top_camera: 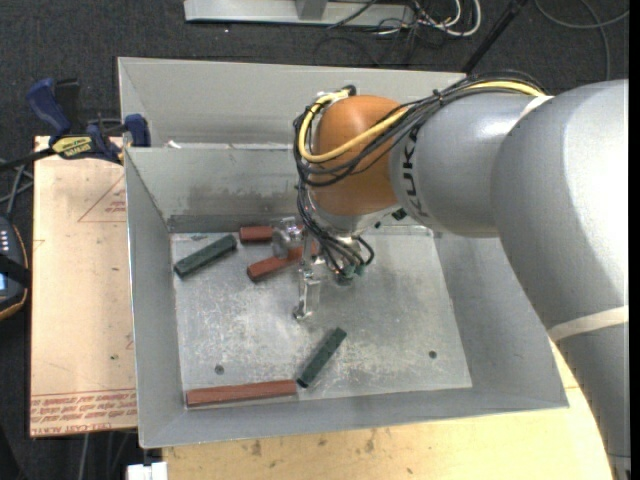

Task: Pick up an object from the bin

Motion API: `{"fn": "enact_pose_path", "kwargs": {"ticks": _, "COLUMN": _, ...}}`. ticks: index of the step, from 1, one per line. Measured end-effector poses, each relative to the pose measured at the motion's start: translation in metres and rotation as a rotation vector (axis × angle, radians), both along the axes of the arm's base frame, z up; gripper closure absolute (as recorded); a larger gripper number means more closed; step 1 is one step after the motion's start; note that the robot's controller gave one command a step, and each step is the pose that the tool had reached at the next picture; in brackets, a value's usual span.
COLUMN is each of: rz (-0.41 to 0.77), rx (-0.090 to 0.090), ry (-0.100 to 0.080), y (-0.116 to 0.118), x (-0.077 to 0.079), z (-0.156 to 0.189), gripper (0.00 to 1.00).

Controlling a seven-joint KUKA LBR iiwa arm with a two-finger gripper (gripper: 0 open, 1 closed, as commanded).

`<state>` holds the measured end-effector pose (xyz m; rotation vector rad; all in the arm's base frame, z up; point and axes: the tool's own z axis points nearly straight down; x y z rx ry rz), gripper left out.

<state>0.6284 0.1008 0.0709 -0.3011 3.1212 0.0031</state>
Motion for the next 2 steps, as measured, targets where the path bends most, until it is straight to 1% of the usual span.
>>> {"fn": "enact_pose_path", "kwargs": {"ticks": 1, "rz": -0.05, "rx": 0.0, "ry": 0.002, "y": -0.0052, "x": 0.0002, "z": 0.0001, "gripper": 0.0}}
{"fn": "enact_pose_path", "kwargs": {"ticks": 2, "rz": -0.003, "rx": -0.001, "ry": 0.001, "y": 0.0001, "x": 0.0011, "z": 0.0009, "gripper": 0.0}}
